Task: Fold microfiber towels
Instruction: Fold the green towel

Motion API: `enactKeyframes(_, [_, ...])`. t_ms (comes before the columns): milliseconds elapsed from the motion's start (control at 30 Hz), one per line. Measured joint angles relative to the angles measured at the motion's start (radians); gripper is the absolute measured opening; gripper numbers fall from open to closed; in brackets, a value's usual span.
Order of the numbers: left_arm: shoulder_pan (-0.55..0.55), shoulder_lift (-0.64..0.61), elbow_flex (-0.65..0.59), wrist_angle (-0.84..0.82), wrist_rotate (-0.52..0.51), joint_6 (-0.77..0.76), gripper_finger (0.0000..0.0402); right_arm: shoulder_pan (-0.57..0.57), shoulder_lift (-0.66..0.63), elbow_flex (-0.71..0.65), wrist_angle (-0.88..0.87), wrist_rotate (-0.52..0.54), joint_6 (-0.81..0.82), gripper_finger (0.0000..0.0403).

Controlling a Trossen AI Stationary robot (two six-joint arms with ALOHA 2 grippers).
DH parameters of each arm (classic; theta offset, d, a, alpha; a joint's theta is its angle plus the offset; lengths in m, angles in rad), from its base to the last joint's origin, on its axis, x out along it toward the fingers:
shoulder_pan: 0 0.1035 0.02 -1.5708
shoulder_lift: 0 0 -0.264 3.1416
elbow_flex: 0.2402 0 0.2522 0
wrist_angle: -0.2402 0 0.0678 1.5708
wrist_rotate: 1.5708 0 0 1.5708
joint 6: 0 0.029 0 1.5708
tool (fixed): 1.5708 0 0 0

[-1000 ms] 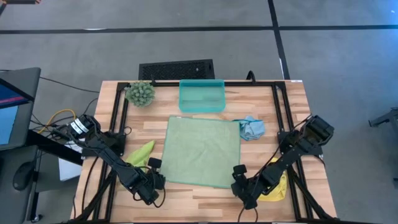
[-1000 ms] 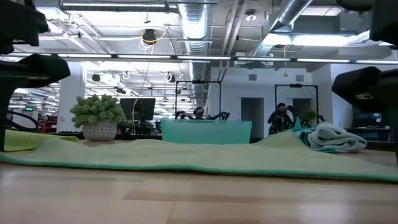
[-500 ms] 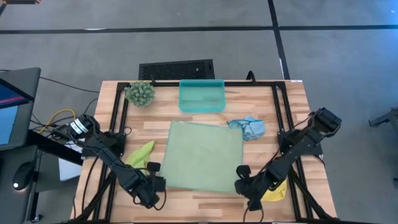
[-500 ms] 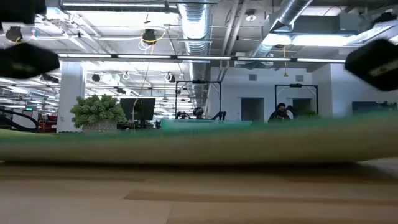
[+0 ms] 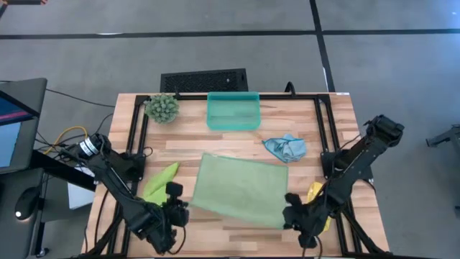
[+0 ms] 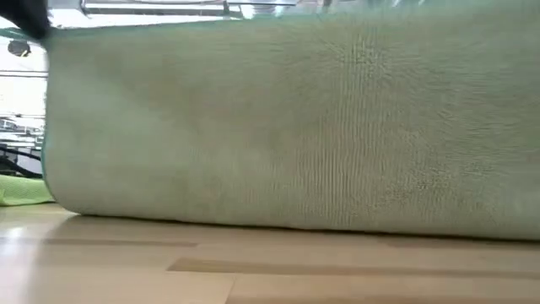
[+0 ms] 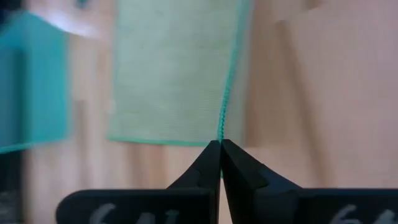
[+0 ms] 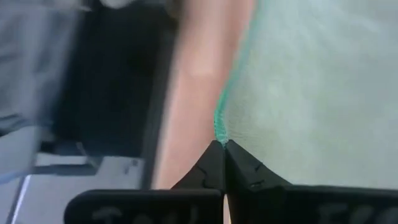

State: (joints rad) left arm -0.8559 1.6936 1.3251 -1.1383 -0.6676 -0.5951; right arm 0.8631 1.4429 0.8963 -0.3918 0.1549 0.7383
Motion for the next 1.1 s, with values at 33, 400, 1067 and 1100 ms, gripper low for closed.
enactKeyframes(33, [0.014, 0.000, -0.006, -0.008, -0.023, 0.004, 0.0000, 0.001, -0.005, 0.000, -0.048, 0.013, 0.038, 0.0016])
enactKeyframes(400, [0.254, 0.000, -0.179, 0.011, -0.235, 0.012, 0.0000, -0.095, -0.015, 0.000, -0.413, 0.228, 0.205, 0.0021])
enactKeyframes(1067, [0.294, 0.001, -0.240, 0.158, -0.121, 0.137, 0.0000, -0.137, -0.017, 0.000, -0.200, -0.033, 0.115, 0.0014])
enactKeyframes(1100, [0.267, 0.001, -0.213, 0.139, -0.105, 0.143, 0.0000, -0.115, -0.017, 0.000, -0.139, -0.065, 0.090, 0.0013])
